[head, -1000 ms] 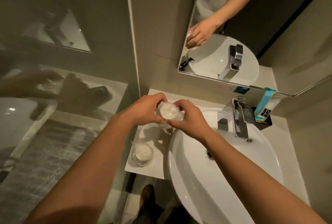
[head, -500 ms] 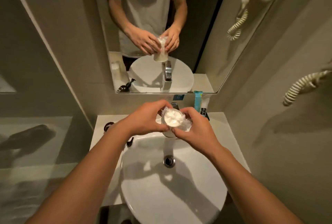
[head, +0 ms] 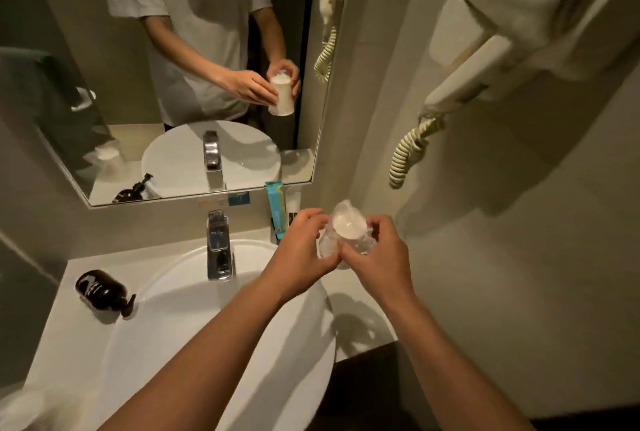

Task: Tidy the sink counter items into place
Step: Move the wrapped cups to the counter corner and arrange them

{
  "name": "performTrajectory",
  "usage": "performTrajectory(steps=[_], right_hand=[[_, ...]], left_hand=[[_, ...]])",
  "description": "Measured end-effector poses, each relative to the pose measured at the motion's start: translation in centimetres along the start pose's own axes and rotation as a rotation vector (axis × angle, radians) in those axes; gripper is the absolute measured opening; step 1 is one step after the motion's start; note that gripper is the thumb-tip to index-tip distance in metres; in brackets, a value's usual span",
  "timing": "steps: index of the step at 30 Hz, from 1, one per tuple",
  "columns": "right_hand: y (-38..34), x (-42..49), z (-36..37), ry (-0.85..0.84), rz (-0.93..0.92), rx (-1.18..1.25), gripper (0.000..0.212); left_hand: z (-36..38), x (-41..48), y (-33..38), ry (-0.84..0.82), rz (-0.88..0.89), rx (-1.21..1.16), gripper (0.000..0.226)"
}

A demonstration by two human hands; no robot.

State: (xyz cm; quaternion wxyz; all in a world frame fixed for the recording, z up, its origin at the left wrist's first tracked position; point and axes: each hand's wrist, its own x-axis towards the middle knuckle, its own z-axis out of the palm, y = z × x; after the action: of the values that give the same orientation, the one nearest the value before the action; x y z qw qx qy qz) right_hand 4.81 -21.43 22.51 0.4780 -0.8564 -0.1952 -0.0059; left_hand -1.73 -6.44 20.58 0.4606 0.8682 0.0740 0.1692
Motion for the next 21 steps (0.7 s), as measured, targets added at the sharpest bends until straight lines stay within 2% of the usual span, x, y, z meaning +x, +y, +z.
performTrajectory(steps=[5,11,16,20,21], right_hand=[[1.7,1.0,-0.7,-0.001,0.082,0.01,0.044],[3.0,3.4,0.1,-0.103,0.126,0.03,0.047],[4.2,6.6,-0.1,-0.362,0.159,0.203,0.034],[5.3,9.5,0.7,-0.387,0.192,0.236,0.044],[5.6,10.1,1.0,-0.377,0.185,0.218,0.04]], left_hand=[[4.1,0.7,0.0,0.082,-0.052,-0.031,0.061],[5.6,2.8,-2.7,0.102,-0.089,-0.079,0.059],[4.4,6.3,-6.4,0.019,-0.12,-0.072,0.056],[2.9,9.0,-8.8,-0.075,-0.09,-0.077,0.059],[2.7,9.6,-9.2,-0.088,-0.084,-0.079,0.059]])
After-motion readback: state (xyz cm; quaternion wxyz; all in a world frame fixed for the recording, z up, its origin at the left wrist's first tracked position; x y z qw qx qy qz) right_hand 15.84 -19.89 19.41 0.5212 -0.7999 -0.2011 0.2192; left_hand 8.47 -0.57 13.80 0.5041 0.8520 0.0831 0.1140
